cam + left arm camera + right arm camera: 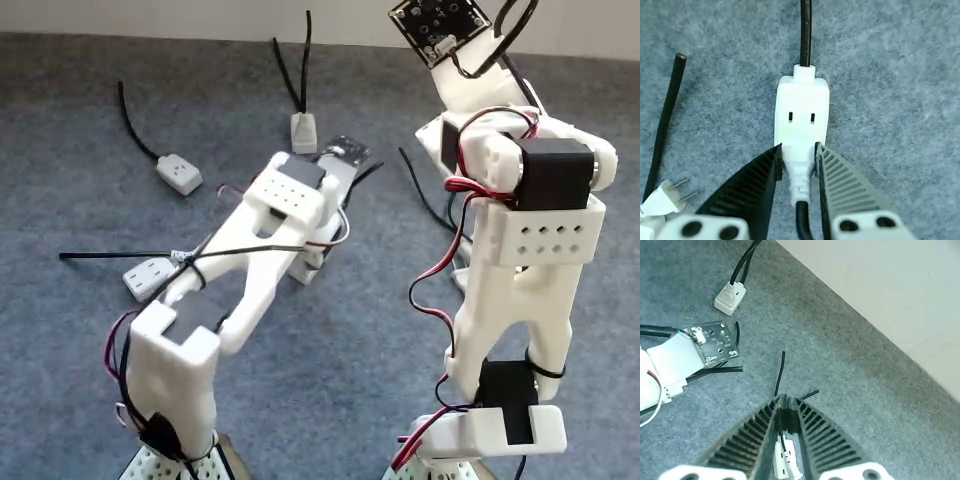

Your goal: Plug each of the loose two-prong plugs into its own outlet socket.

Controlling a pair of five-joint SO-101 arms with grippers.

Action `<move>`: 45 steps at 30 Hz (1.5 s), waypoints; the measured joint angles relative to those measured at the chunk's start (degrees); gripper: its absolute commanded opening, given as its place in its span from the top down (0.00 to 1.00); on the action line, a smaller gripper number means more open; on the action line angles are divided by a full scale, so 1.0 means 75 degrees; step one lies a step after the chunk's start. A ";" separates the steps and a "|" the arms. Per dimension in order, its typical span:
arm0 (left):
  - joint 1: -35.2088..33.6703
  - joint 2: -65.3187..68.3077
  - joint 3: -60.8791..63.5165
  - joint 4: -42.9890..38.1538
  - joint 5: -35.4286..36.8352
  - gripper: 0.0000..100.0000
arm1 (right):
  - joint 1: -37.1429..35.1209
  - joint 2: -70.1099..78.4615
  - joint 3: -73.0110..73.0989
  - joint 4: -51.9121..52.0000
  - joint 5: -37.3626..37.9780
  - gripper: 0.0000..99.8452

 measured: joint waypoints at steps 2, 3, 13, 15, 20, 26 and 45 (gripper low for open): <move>0.0000 0.0516 -0.0551 0.0281 0.0152 0.94 | 0.0000 0.0000 0.0000 0.0012 0.0000 0.99; 0.0000 0.0692 -0.0750 0.0375 0.0340 0.91 | 0.0000 0.0000 0.0000 0.0035 0.0000 0.99; -0.0023 0.0774 -0.1055 0.0574 0.0914 0.73 | 0.0000 0.0000 0.0000 0.0035 0.0000 0.99; -0.0070 0.0774 -0.1055 0.0598 0.0938 0.73 | 0.0000 0.0000 0.0000 0.0035 0.0000 0.99; -0.0293 0.0774 -0.1055 0.0352 0.0985 0.74 | 0.0000 0.0000 0.0000 0.0035 0.0000 0.99; -0.0375 0.0762 -0.0738 -0.0246 0.0996 0.96 | 0.0000 0.0000 0.0000 0.0035 0.0000 0.99; -0.1582 0.0856 -0.3716 -0.1348 0.0738 0.99 | 0.0000 0.0000 0.0000 0.0035 0.0000 0.99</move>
